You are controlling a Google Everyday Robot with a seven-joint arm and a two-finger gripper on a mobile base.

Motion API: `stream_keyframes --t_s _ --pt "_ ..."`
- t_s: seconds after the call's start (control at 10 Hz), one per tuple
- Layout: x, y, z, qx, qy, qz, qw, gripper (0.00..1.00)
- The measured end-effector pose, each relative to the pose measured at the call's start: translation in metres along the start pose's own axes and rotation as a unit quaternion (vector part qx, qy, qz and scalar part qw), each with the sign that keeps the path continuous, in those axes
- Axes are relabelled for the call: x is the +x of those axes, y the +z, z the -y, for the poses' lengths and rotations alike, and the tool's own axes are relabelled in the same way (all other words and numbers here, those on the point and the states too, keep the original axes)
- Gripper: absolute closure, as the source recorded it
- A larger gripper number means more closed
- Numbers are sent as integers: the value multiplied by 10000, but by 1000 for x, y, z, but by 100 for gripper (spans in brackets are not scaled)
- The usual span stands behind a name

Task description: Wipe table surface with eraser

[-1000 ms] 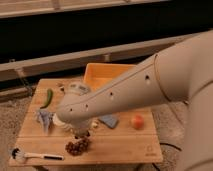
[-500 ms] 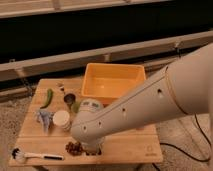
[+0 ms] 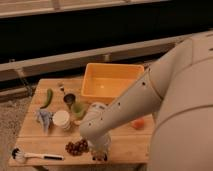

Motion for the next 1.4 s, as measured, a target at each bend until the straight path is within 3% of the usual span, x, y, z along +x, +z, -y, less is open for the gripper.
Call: stream_keyframes --t_s 0.3,0.7,1.2,1.4 --pt "-1 29 2 57 62 -371 9993 100" --pt "-10 52 -31 9 -357 -641 9973 100" --pt "-24 49 -98 -345 -971 -550 9932 100" --pt "-29 48 -113 -461 -1094 -518 9916 100"
